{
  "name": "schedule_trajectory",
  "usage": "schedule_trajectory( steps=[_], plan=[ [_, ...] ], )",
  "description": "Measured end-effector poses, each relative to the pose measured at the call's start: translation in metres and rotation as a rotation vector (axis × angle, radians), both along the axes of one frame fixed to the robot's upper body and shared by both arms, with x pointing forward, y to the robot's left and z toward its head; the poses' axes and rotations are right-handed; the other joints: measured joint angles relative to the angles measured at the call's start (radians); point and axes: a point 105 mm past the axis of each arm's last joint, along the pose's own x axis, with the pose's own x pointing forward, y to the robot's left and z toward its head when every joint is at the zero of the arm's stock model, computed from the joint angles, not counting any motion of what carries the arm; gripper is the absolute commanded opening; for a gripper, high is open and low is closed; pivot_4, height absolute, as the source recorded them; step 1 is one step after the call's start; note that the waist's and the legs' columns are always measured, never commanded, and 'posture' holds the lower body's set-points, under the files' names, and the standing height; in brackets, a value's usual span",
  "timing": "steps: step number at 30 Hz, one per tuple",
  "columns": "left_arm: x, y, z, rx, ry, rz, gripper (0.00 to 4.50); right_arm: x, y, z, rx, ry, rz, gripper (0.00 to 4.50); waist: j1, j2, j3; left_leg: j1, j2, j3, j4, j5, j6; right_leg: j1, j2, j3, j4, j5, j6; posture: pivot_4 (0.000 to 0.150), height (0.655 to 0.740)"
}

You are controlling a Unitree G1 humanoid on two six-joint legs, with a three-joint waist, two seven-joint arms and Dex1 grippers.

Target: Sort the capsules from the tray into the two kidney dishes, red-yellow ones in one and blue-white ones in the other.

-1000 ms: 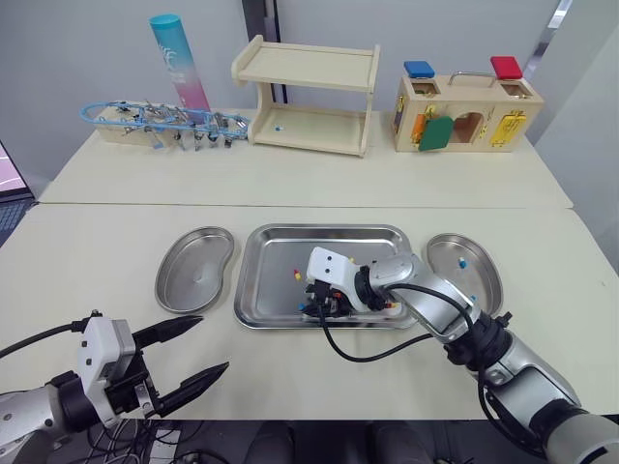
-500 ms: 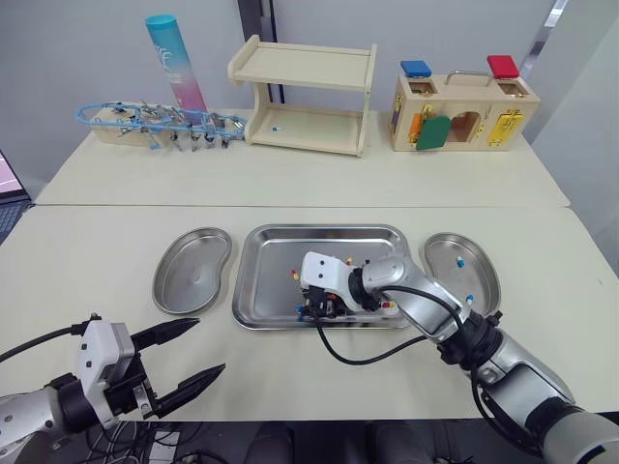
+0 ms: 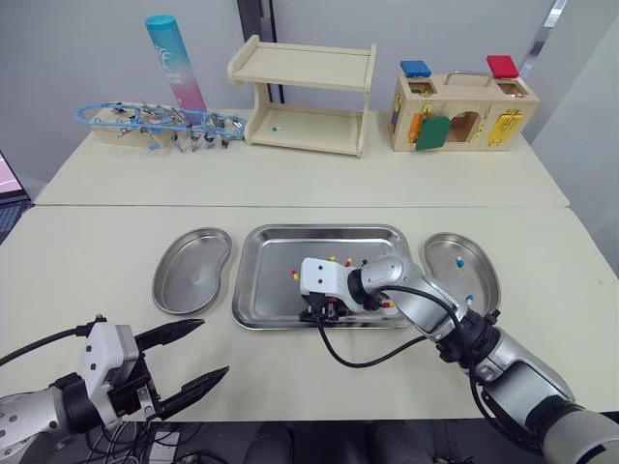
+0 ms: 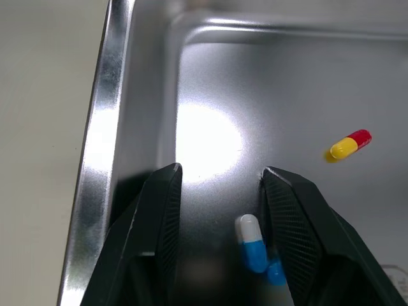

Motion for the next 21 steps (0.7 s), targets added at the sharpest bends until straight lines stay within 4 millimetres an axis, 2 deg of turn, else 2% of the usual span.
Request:
schedule_trajectory(
  steps=[6,11,16,21],
  plan=[
    [0.001,0.0,0.0,0.002,-0.002,0.0,4.5,0.0,0.0,0.007,0.03,0.011,0.007,2.22,0.0,0.0,0.0,0.0,0.0,0.0,0.0,0.0,0.0,0.0,0.0,0.0,0.0,0.0,0.0,0.15,0.74],
    [0.001,-0.001,0.0,0.002,-0.002,-0.001,4.5,-0.001,-0.01,0.017,0.031,-0.005,0.024,2.22,0.001,0.0,0.0,0.0,0.0,0.0,0.0,0.0,0.0,0.0,0.0,0.0,0.0,0.0,0.0,0.15,0.74],
    [0.001,-0.001,0.0,0.001,-0.002,-0.004,4.5,0.0,-0.027,0.019,-0.015,-0.029,0.049,1.04,0.0,0.0,0.0,0.0,0.0,0.0,0.0,0.0,0.0,0.0,0.0,0.0,0.0,0.0,0.0,0.15,0.74],
    [0.0,-0.002,-0.004,0.004,-0.002,-0.017,4.5,-0.002,-0.023,0.02,-0.01,-0.034,0.071,1.04,-0.002,0.0,0.0,0.0,0.0,0.0,0.0,0.0,0.0,0.0,0.0,0.0,0.0,0.0,0.0,0.15,0.74]
  ],
)
